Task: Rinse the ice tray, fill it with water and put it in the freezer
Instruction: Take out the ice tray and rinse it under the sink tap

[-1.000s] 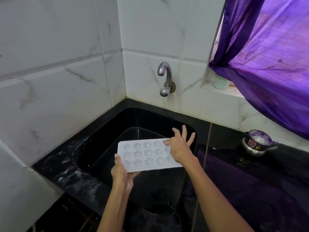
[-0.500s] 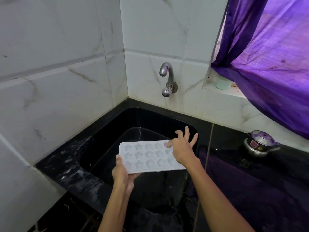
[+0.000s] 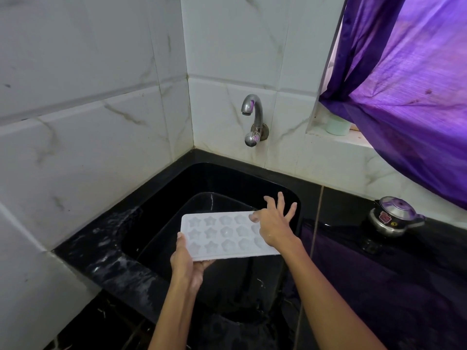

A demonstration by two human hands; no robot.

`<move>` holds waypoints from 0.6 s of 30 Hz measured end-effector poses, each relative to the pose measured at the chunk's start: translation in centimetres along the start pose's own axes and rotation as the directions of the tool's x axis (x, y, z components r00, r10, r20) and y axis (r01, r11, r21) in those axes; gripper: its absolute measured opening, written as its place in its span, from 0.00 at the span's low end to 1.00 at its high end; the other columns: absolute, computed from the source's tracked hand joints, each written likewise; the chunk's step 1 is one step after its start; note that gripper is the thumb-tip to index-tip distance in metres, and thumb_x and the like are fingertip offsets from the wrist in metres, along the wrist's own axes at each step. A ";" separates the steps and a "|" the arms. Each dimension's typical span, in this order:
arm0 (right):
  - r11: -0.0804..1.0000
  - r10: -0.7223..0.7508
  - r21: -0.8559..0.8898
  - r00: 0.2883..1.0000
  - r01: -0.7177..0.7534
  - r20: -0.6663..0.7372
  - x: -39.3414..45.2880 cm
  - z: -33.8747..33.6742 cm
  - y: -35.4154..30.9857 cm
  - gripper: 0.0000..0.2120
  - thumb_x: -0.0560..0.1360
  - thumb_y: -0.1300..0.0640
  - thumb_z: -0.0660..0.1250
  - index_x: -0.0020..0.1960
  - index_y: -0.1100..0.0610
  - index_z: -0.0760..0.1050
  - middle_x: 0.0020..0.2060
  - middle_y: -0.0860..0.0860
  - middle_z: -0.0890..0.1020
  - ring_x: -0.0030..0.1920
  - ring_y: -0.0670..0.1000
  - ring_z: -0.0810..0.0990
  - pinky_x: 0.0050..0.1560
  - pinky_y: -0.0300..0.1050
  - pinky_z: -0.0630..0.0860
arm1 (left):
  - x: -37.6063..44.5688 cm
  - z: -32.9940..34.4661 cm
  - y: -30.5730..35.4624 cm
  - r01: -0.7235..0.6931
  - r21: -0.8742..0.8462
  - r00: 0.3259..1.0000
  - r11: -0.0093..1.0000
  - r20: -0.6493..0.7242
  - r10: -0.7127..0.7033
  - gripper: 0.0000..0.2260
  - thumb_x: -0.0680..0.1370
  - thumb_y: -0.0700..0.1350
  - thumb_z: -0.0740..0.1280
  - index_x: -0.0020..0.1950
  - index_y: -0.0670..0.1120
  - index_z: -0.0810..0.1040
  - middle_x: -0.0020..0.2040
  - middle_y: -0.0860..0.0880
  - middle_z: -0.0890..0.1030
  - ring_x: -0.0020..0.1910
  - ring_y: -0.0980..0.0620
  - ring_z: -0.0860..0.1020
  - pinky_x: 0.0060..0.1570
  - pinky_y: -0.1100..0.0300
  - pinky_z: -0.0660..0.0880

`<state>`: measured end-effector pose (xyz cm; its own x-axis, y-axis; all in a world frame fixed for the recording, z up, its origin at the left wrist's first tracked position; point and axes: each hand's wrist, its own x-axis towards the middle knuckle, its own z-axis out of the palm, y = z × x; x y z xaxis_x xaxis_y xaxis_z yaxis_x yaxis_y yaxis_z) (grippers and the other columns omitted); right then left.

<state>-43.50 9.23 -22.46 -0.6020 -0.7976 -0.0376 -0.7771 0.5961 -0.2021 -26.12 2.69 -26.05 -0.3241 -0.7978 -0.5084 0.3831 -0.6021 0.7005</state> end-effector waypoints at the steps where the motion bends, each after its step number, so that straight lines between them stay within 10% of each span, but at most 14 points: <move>1: 1.000 -0.003 0.005 1.000 0.003 0.003 0.0 0.2 0.0 0.23 0.69 0.78 0.60 0.50 0.54 0.80 0.76 0.57 0.54 0.76 0.63 0.34 0.68 0.72 0.31 | 0.1 -0.1 0.0 0.006 -0.005 1.000 1.000 0.006 -0.006 0.16 0.81 0.54 0.56 0.50 0.44 0.75 0.50 0.42 0.81 0.49 0.41 0.80 0.43 0.41 0.77; 12: 1.000 -0.013 0.024 1.000 0.012 0.017 0.1 0.0 -0.1 0.37 0.69 0.80 0.58 0.64 0.45 0.75 0.76 0.58 0.53 0.76 0.62 0.34 0.69 0.70 0.31 | 0.5 -0.9 0.0 0.038 -0.100 0.998 0.994 0.060 -0.032 0.16 0.82 0.55 0.56 0.53 0.44 0.75 0.54 0.41 0.80 0.51 0.40 0.80 0.44 0.41 0.77; 18: 0.995 -0.026 0.090 0.997 0.033 -0.079 0.2 -0.6 -0.8 0.27 0.69 0.77 0.60 0.59 0.51 0.73 0.75 0.56 0.54 0.76 0.60 0.35 0.70 0.69 0.32 | 0.4 -0.8 0.1 0.036 -0.092 0.999 0.995 0.044 -0.032 0.16 0.81 0.55 0.56 0.52 0.44 0.75 0.52 0.41 0.81 0.50 0.40 0.80 0.43 0.41 0.77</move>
<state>-43.15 8.66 -21.71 -0.5945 -0.8028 0.0445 -0.7766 0.5590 -0.2904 -25.53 2.32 -26.58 -0.3739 -0.7760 -0.5080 0.4492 -0.6306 0.6329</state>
